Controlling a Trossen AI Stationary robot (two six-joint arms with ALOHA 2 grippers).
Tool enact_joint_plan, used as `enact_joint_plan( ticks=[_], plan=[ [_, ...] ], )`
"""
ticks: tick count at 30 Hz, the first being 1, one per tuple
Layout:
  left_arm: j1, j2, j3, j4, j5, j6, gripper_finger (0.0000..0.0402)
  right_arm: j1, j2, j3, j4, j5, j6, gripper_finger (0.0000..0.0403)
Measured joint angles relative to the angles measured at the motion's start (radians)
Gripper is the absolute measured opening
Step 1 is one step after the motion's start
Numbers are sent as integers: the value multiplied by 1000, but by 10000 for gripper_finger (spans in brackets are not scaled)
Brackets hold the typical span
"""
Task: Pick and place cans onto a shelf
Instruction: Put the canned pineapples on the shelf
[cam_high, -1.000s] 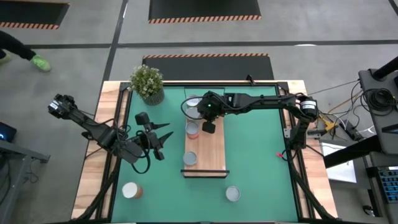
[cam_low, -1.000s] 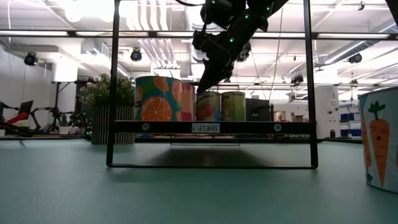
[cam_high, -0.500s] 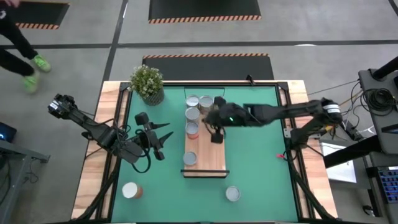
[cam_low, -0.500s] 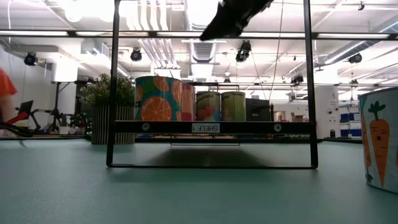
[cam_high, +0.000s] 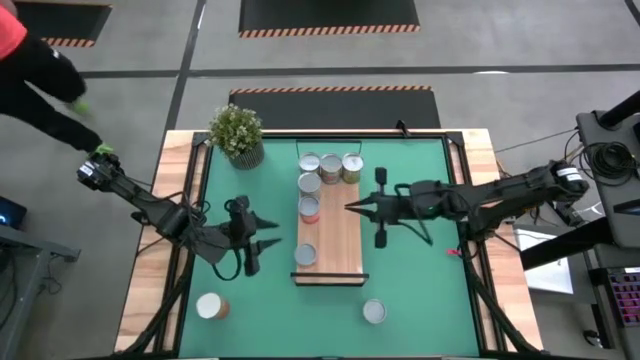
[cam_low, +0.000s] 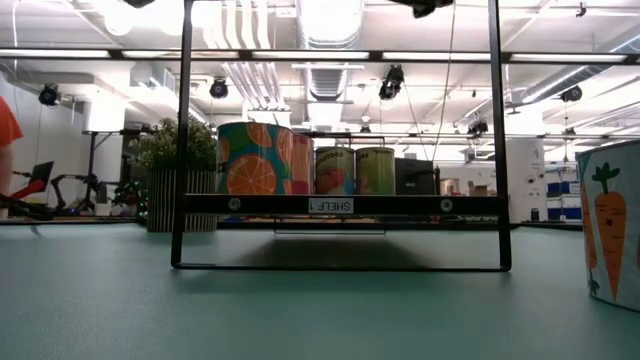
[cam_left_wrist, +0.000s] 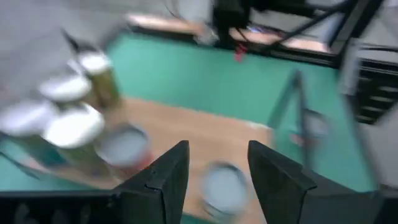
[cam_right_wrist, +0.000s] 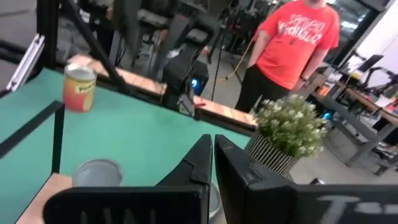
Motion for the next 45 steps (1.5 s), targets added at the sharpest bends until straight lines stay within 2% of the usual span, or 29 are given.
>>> enact_joint_plan(
  ticks=[4, 9, 13, 21, 25, 29, 33, 38, 42, 45],
  plan=[
    [8, 5, 40, -111, 163, -216, 148, -1, -59, -49, -2, -1, 0, 9],
    [25, 34, 111, -350, 380, -656, 148, -1, -94, -65, 0, -4, 4, 9],
    [-20, 89, 120, -395, 590, -931, 148, -1, -97, -65, -2, -6, 4, 9],
    [-201, 233, 109, -412, 644, -1240, 148, -1, -89, -66, -9, -6, 3, 9],
    [-243, 288, 109, -429, 748, -1343, 151, -1, -89, -66, -9, -6, 4, 9],
    [-275, 309, 109, -447, 773, -1396, 168, -1, -89, -66, -8, -7, 20, 9],
    [-289, 309, 122, -448, 773, -1438, 201, -1, -88, -66, -8, -7, 34, 9],
    [-305, 319, 195, -492, 789, -1450, 254, -1, -88, -66, -9, -9, 46, 9],
    [-343, 352, 293, -604, 859, -1439, 294, -1, -87, -66, -16, -17, 46, 9],
    [-381, 390, 358, -799, 860, -1475, 316, -1, -87, -66, -16, -34, 46, 9]
  ],
)
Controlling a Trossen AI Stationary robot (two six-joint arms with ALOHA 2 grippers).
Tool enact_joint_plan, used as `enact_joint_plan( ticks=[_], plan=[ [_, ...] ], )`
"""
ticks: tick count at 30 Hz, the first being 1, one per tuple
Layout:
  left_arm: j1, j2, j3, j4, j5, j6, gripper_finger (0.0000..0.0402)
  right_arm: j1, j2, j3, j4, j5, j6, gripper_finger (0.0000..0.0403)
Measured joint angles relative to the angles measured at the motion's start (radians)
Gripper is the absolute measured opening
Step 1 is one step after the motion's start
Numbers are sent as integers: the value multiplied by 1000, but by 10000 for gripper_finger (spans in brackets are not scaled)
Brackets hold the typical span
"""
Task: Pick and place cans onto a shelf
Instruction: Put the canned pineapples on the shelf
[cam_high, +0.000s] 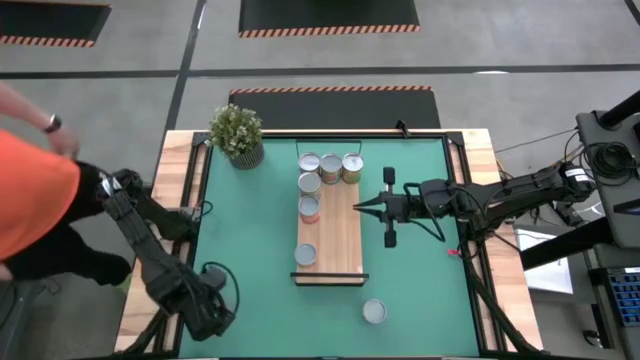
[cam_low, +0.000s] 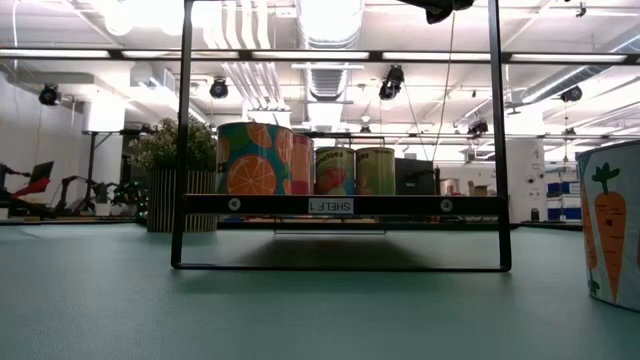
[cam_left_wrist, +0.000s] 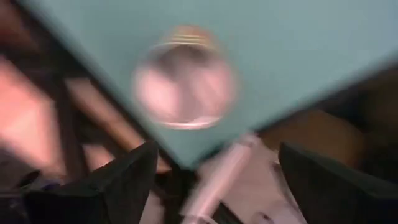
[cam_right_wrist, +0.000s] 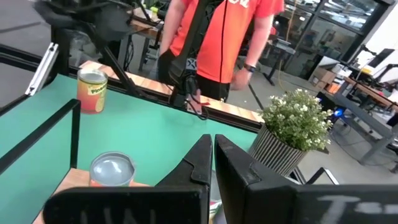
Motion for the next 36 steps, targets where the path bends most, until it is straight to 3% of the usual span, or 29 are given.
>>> enact_joint_plan(
  ticks=[2, 8, 21, 36],
  plan=[
    [-17, 16, 24, -83, 2, -42, 327, 0, 0, 0, 0, -2, 4, 9],
    [-30, 19, 15, -47, -74, -68, 338, 0, 0, 0, 0, -3, 14, 9],
    [-35, 19, -126, 74, -63, -109, 338, 0, 0, 0, -19, -26, 26, 9],
    [-36, 19, -142, 69, -36, -106, 338, 0, 0, 0, -24, -26, 26, 9]
  ],
)
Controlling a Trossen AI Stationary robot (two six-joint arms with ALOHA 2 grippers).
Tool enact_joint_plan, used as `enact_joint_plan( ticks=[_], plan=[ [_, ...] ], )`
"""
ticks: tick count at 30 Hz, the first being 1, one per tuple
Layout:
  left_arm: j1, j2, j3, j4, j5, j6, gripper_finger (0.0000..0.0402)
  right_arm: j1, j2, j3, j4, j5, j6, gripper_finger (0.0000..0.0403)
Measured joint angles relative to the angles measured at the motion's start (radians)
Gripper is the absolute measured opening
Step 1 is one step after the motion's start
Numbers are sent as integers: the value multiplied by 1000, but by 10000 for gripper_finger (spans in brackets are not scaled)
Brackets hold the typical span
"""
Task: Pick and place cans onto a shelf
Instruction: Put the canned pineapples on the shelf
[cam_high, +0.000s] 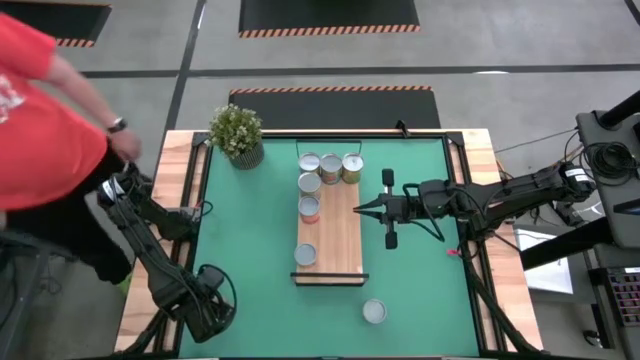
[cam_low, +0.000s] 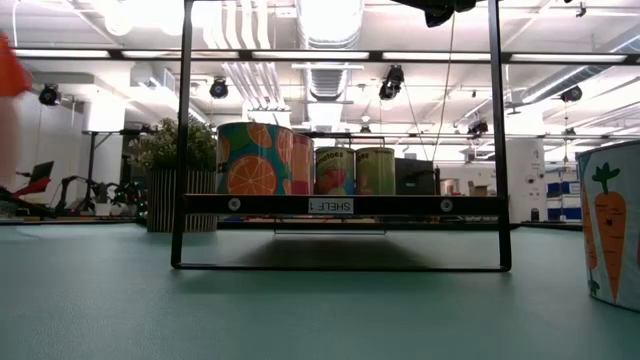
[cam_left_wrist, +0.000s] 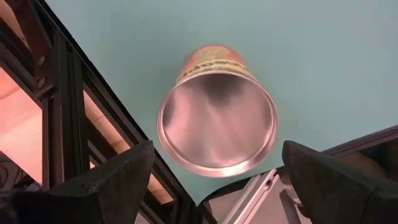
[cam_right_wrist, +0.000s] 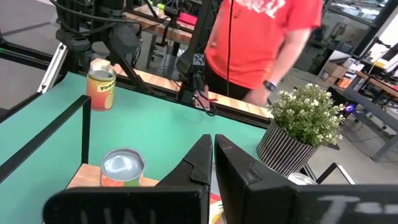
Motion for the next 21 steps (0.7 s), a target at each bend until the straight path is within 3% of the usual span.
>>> enact_joint_plan(
  ticks=[8, 15, 21],
  plan=[
    [-1, 0, 5, -2, -2, 0, 344, 0, 0, 0, 0, 0, 0, 9],
    [-1, 0, 3, 15, -7, 40, 395, 0, 0, 0, -6, 0, 8, 9],
    [-2, 18, 3, 55, -61, 58, 366, 0, 0, 0, -7, 0, 7, 9]
  ],
)
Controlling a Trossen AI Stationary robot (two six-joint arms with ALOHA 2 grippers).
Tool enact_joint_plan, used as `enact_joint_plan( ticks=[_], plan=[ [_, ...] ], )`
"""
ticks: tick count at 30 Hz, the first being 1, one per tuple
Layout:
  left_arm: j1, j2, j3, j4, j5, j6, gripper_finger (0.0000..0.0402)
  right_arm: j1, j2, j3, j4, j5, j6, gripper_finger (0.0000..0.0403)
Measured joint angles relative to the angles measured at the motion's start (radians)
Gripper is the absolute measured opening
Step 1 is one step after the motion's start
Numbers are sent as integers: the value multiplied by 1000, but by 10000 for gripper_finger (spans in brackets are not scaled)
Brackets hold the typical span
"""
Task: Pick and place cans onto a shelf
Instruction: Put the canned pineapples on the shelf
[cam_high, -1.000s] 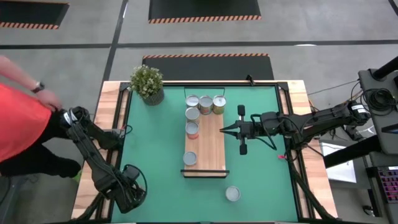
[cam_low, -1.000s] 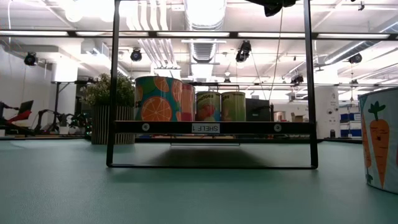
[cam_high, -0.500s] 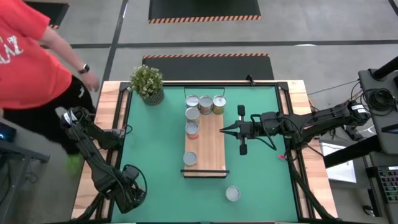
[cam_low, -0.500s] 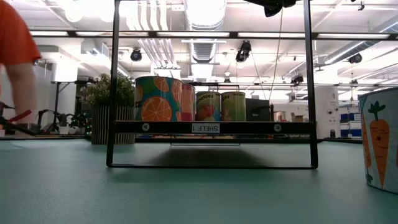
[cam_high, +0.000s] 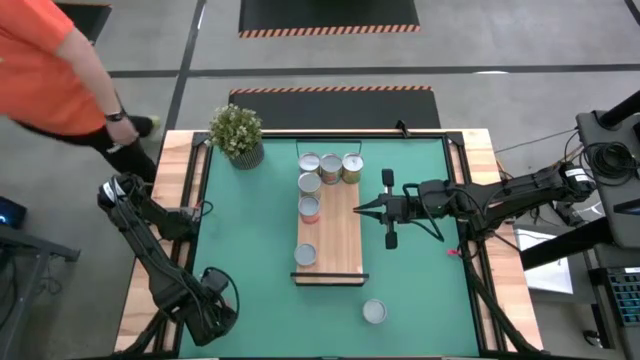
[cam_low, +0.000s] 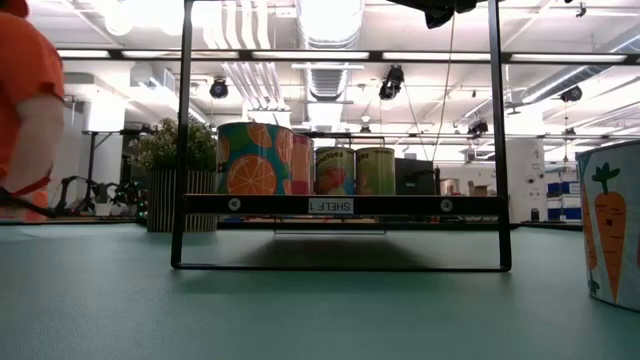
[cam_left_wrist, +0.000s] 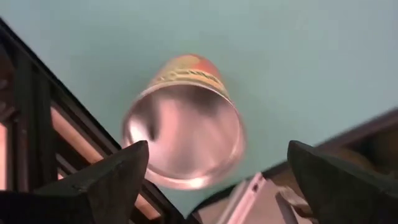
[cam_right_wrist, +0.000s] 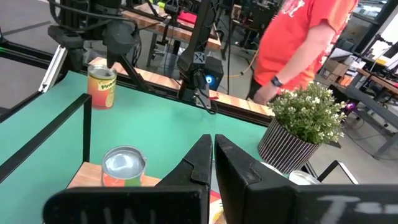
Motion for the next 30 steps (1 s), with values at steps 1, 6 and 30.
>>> enact_joint_plan(
  ticks=[1, 6, 30],
  plan=[
    [0, 6, 0, -13, -1, -1, 362, 0, 0, 0, 0, 0, 0, 9],
    [0, 18, 0, -25, 52, -4, 355, 0, 0, 0, -3, 0, 9, 9],
    [0, 17, 24, -95, 54, -9, 354, 0, 0, 0, -14, 0, 11, 9]
  ],
)
